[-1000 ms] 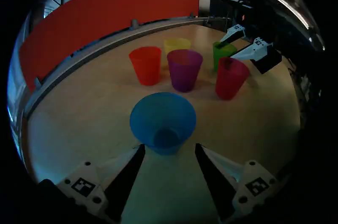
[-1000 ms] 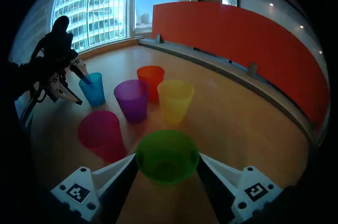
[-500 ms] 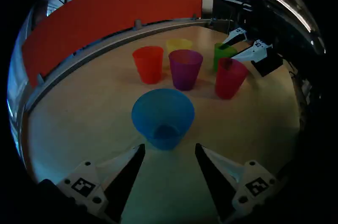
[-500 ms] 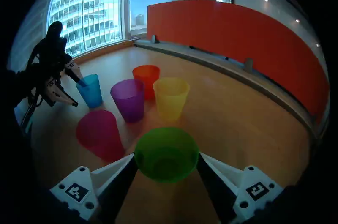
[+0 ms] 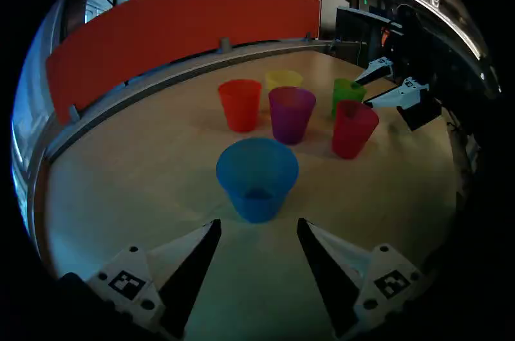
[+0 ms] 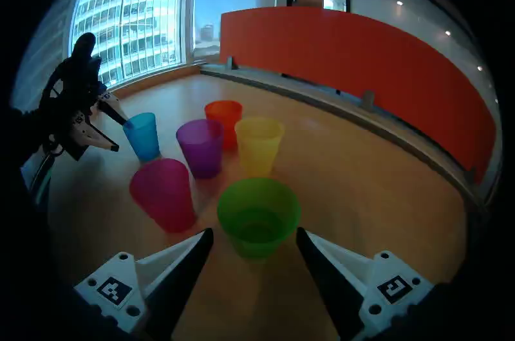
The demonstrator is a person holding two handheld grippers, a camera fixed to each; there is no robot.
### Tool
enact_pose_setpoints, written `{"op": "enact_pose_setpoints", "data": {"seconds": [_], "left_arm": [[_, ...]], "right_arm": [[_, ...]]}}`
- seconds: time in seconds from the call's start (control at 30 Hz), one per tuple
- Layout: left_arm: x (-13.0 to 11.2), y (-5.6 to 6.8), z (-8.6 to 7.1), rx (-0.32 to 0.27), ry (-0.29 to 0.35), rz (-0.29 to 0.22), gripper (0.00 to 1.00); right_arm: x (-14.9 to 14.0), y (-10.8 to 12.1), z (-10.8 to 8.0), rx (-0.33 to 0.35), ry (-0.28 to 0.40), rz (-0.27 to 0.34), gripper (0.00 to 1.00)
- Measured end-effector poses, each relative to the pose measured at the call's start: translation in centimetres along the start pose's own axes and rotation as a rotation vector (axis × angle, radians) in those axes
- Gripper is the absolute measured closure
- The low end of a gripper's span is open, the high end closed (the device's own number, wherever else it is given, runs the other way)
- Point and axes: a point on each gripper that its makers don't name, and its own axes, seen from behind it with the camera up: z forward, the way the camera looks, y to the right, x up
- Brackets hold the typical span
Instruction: Pour water
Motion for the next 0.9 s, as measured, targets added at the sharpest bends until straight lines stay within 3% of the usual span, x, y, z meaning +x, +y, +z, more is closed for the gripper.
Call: {"op": "enact_pose_setpoints", "data": {"seconds": [0.37, 0.9], "left_arm": [[0.0, -1.5, -2.5, 0.105, 0.058, -0.056, 0.13], [2.5, -2.5, -6.7, 0.237, 0.231, -0.132, 0.12]], "right_arm": [[0.4, -0.1, -3.2, -0.071, 0.067, 0.028, 0.00], [3.8, -0.6, -7.0, -0.219, 0.224, 0.033, 0.00]]}}
